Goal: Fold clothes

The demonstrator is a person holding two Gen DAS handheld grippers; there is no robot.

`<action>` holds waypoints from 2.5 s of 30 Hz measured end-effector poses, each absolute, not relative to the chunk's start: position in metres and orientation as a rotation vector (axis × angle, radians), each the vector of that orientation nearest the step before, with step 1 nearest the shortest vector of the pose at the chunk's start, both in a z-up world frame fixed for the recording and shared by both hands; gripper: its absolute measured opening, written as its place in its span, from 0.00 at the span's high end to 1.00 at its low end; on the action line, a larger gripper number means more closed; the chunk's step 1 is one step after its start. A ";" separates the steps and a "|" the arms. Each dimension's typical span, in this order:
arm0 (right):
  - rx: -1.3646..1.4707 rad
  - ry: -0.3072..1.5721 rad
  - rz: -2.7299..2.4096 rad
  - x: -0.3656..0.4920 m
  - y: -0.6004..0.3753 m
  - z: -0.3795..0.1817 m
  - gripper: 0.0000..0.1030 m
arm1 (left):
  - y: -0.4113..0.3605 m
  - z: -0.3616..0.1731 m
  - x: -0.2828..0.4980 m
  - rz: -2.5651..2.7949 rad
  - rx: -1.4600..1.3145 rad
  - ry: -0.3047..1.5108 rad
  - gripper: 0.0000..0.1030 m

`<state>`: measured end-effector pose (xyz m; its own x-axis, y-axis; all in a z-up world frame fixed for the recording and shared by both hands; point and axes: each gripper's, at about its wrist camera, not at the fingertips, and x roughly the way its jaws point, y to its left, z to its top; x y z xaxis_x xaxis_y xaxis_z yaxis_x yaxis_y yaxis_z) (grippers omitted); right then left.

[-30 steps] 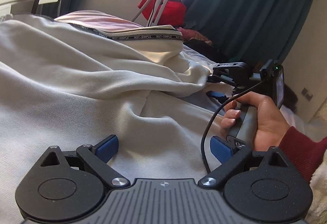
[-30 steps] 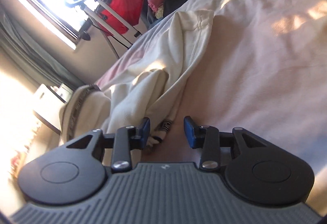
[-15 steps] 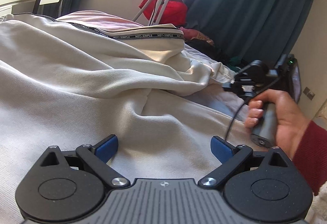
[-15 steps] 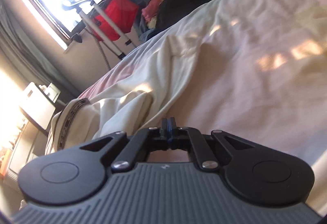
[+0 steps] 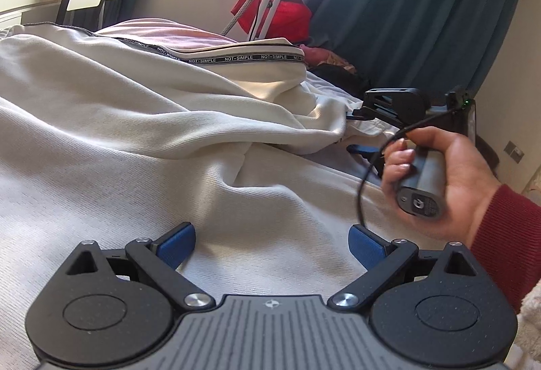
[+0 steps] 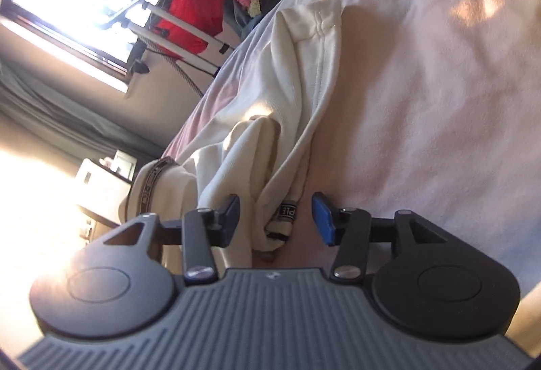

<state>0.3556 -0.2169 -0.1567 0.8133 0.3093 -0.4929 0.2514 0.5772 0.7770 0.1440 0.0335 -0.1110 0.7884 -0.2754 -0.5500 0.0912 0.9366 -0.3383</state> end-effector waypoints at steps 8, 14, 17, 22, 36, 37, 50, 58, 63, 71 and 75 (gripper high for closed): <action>0.833 0.634 -0.037 0.372 -0.201 -0.153 0.86 | 0.031 -0.115 0.145 -0.208 -0.285 0.628 0.03; 0.566 0.645 -0.065 0.370 -0.203 -0.106 0.90 | 0.032 -0.115 0.145 -0.209 -0.285 0.624 0.03; 0.470 0.625 -0.119 0.360 -0.231 -0.087 0.90 | 0.034 -0.114 0.145 -0.208 -0.299 0.622 0.03; 0.380 0.644 -0.256 0.337 -0.300 -0.065 0.90 | 0.034 -0.114 0.147 -0.206 -0.294 0.622 0.03; 0.116 0.472 -0.593 0.306 -0.419 0.014 0.94 | 0.033 -0.116 0.150 -0.207 -0.270 0.623 0.03; 0.097 0.465 -0.612 0.304 -0.423 0.010 0.93 | 0.033 -0.116 0.150 -0.207 -0.268 0.623 0.02; 0.577 0.596 -0.439 0.269 -0.456 -0.077 0.80 | 0.029 -0.115 0.148 -0.197 -0.251 0.626 0.02; 0.358 0.657 -0.417 0.350 -0.387 -0.086 0.19 | 0.029 -0.117 0.145 -0.201 -0.246 0.620 0.01; 0.425 0.687 -0.580 0.375 -0.388 -0.117 0.72 | 0.031 -0.120 0.147 -0.210 -0.257 0.609 0.00; 0.412 0.236 -0.427 0.346 -0.366 -0.019 0.93 | 0.033 -0.120 0.148 -0.215 -0.261 0.611 0.00; 0.488 0.051 -0.419 0.292 -0.375 0.015 0.93 | 0.036 -0.118 0.147 -0.217 -0.274 0.617 0.00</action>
<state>0.2920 -0.3754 0.0155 0.9141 -0.3779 -0.1466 0.4022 0.8003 0.4447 0.1474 0.0361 -0.1180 0.7951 -0.2801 -0.5379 0.1182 0.9415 -0.3155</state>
